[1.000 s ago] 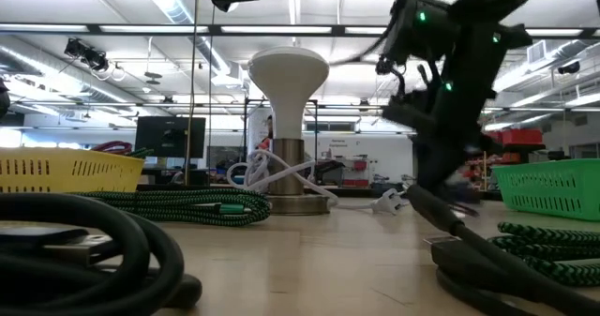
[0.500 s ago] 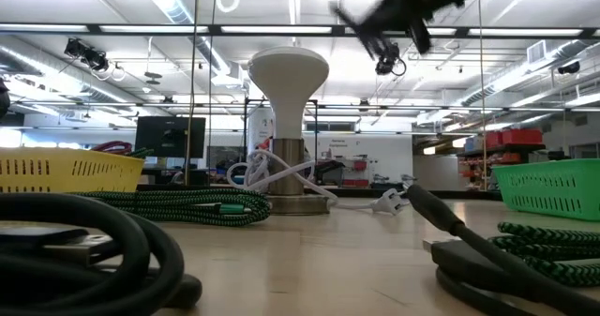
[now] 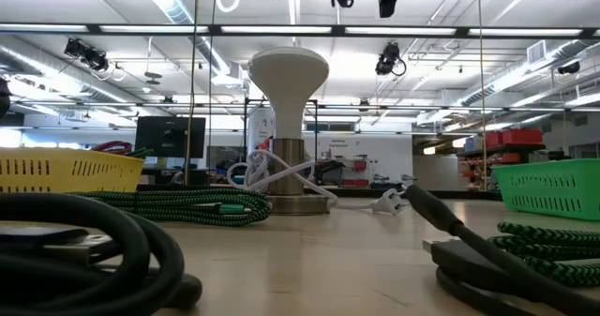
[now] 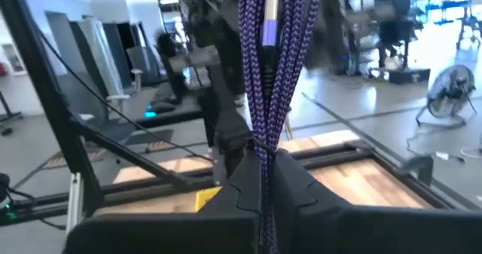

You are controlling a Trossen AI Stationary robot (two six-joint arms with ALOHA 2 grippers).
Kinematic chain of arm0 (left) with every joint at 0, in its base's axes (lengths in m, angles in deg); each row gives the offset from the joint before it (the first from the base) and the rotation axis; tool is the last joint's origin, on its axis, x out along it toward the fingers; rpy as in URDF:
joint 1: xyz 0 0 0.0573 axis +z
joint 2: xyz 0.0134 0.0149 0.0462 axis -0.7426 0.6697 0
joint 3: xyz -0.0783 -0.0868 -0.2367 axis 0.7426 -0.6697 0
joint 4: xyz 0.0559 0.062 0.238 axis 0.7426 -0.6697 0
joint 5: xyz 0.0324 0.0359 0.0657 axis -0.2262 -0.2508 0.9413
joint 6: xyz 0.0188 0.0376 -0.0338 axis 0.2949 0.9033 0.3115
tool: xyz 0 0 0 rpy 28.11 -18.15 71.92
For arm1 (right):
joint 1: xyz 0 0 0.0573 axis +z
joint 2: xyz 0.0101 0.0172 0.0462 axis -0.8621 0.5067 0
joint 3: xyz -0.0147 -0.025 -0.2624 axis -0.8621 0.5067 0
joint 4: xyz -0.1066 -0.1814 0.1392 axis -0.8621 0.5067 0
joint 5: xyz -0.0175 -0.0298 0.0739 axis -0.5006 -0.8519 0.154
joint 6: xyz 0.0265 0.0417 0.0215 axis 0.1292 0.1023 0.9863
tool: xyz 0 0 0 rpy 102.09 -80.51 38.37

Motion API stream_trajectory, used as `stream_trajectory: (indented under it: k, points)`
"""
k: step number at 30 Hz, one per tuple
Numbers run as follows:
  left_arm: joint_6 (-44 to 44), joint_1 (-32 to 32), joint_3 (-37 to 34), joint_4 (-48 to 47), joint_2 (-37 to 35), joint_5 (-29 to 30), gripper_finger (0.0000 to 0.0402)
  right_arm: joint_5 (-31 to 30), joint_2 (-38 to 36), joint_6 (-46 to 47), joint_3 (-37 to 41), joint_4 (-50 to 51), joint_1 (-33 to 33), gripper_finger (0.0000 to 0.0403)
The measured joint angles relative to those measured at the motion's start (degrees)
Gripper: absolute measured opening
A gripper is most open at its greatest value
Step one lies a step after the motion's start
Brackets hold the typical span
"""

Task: Pick & Place USB Port
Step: Put the purple charger cable into the yellow bin

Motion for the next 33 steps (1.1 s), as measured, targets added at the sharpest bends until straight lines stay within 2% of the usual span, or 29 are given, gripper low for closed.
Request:
stream_trajectory:
  k: [5,11,23,29,33]
  points:
    - [-2.8,0.0,0.0,3.7,3.0,-0.6,0.0101,-1.9,0.5,-1.8,0.0,-0.3,0.2,0.0001]
    - [-6.4,0.1,0.0,6.8,4.7,-5.5,0.0101,-2.4,0.5,-3.2,0.0,0.1,-0.4,0.0001]
    - [-6.9,0.0,0.1,6.4,4.5,-6.0,0.0101,-4.1,-1.7,-4.7,-4.8,9.0,-1.5,0.0]
    - [-6.7,0.0,0.1,6.5,4.5,-5.7,0.0101,-4.1,-1.8,-6.2,-5.0,8.3,-2.3,0.0]
    - [-6.7,0.5,0.1,6.5,4.5,-5.5,0.0101,-4.3,-2.7,-7.9,-8.0,12.0,-2.8,0.0]
